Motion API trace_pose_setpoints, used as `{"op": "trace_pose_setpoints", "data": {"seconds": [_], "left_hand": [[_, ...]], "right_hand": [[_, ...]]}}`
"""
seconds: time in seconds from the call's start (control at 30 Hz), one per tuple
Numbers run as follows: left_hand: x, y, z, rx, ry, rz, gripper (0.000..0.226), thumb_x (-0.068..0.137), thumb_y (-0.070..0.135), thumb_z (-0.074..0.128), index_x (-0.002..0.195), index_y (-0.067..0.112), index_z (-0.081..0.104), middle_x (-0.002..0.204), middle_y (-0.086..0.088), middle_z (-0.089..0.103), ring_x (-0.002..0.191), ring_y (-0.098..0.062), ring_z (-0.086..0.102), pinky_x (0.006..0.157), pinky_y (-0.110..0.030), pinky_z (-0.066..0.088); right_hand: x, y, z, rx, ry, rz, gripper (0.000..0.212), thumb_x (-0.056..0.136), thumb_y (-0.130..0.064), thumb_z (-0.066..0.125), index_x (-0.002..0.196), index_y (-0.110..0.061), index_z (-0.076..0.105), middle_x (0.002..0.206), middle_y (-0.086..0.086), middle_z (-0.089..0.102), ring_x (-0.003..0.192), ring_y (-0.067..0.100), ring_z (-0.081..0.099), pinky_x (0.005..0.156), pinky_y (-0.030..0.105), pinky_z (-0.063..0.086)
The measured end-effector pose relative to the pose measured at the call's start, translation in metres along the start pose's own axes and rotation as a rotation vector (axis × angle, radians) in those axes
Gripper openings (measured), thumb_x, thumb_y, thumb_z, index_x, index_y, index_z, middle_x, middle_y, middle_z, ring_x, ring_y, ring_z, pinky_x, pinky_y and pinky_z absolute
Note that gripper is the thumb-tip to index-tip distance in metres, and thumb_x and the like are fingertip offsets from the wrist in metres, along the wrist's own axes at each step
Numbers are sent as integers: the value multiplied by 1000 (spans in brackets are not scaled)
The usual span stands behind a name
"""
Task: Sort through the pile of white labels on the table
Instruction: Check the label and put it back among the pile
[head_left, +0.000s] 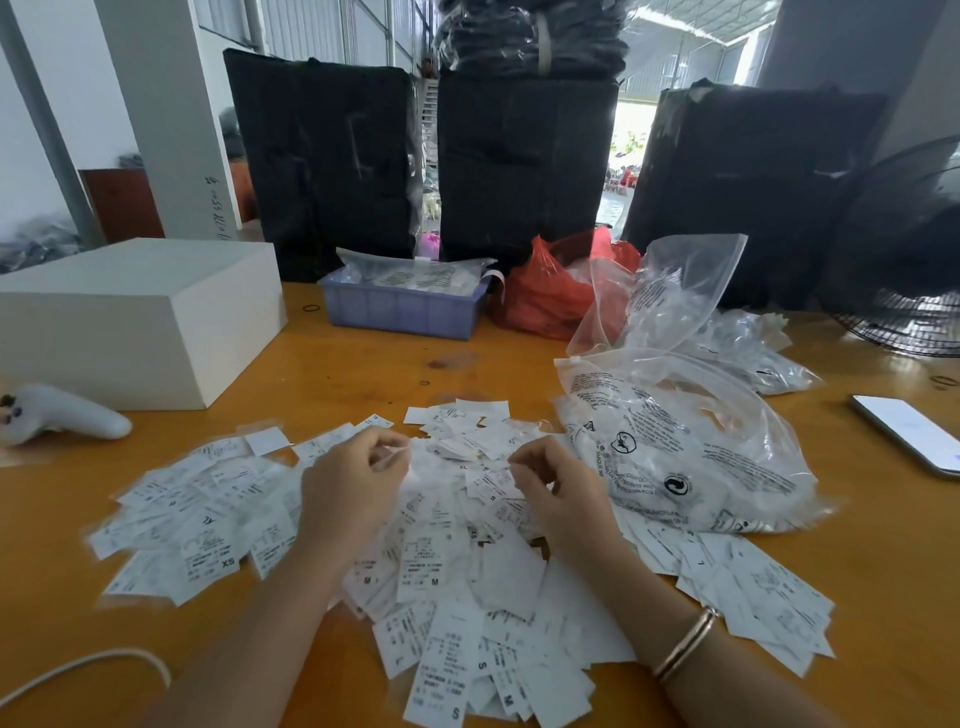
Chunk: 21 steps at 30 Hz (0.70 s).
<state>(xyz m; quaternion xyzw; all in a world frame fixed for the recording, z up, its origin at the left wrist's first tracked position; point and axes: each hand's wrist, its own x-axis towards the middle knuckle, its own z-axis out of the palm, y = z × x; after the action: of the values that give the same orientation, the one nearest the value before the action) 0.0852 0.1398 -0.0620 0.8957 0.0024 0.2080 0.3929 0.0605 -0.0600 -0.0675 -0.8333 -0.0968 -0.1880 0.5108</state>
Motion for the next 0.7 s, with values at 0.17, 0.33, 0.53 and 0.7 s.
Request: {"op": "trace_pose_setpoints", "data": {"seconds": [0.17, 0.33, 0.53, 0.7], "left_hand": [[6, -12, -4, 432, 99, 8, 28, 87, 37, 62, 115, 32, 62, 119, 5, 58, 113, -19, 48, 95, -41, 33], [-9, 5, 7, 435, -159, 325, 63, 89, 63, 20, 141, 31, 38, 154, 3, 27, 141, -19, 24, 114, -42, 20], [-10, -8, 17, 679, -486, 252, 84, 75, 73, -13, 149, 36, -9, 159, 2, -12, 147, -19, -10, 117, -46, -6], [-1, -20, 6, 714, -511, 195, 61, 94, 60, 3, 148, 37, -13, 159, 4, -13, 146, -17, -12, 116, -47, -8]], "right_hand": [[0, 0, -1, 10, 11, 3, 32, 91, -6, 57, 80, -36, 56, 69, -12, 57, 58, -5, 49, 54, 10, 39], [1, 2, -1, -24, 35, 29, 31, 92, -9, 56, 80, -38, 56, 70, -13, 57, 57, -3, 49, 55, 13, 41], [-1, 9, 4, -680, -466, -289, 45, 97, -48, 27, 142, -45, 27, 150, -27, 10, 141, -3, 2, 116, 32, -8], [-2, 12, 6, -708, -609, -233, 48, 99, -52, 25, 146, -46, 17, 155, -23, 11, 142, -1, 7, 118, 40, -2]]}}
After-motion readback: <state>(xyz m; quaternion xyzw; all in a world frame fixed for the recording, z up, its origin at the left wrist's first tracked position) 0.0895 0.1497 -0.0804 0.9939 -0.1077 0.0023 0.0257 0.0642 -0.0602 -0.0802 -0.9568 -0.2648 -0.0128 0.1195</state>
